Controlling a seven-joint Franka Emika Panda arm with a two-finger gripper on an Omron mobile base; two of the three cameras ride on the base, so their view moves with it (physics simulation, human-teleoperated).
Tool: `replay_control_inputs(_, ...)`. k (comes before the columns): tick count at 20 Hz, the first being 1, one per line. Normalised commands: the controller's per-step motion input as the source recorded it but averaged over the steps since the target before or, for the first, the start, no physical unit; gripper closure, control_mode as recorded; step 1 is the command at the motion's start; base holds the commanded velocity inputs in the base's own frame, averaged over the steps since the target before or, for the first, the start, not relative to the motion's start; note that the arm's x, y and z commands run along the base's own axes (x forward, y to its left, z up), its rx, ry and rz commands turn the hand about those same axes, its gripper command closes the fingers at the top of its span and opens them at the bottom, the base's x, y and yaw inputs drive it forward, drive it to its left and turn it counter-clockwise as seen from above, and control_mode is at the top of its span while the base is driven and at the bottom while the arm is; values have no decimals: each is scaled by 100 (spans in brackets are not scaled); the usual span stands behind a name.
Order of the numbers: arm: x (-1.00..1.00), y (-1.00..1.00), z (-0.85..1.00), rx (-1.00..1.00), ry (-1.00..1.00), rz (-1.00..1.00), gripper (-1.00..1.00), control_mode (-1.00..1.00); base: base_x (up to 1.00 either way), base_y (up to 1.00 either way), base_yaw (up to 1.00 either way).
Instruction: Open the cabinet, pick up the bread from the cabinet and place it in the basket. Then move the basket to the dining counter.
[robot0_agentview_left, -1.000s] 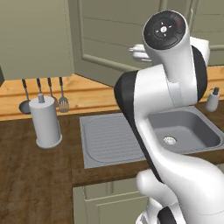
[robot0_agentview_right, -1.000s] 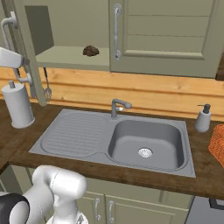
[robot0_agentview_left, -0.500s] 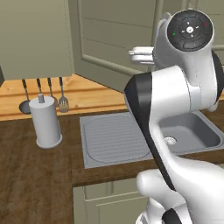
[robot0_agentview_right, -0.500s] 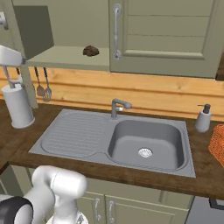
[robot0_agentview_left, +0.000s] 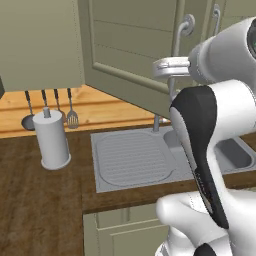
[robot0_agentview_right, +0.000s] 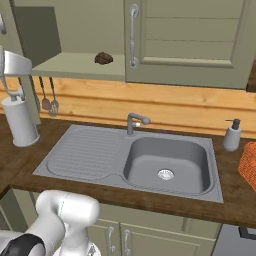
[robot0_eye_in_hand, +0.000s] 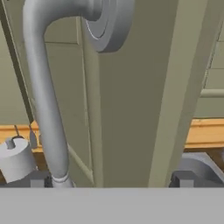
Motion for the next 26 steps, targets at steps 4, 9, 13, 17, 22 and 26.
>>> replay_control_inputs(4,-35,0,16,0,-1,30,-100,-100,0,0,0)
replay_control_inputs(9,-37,23,26,7,0,17,-100,-100,0,0,0)
replay_control_inputs(13,-47,11,40,5,0,18,-100,-100,0,0,0)
replay_control_inputs(17,-24,-4,29,1,0,12,-100,-100,0,0,0)
replay_control_inputs(22,-48,-80,6,2,3,4,-100,-100,0,0,0)
replay_control_inputs(26,-20,-84,-29,17,8,0,-100,-100,0,0,0)
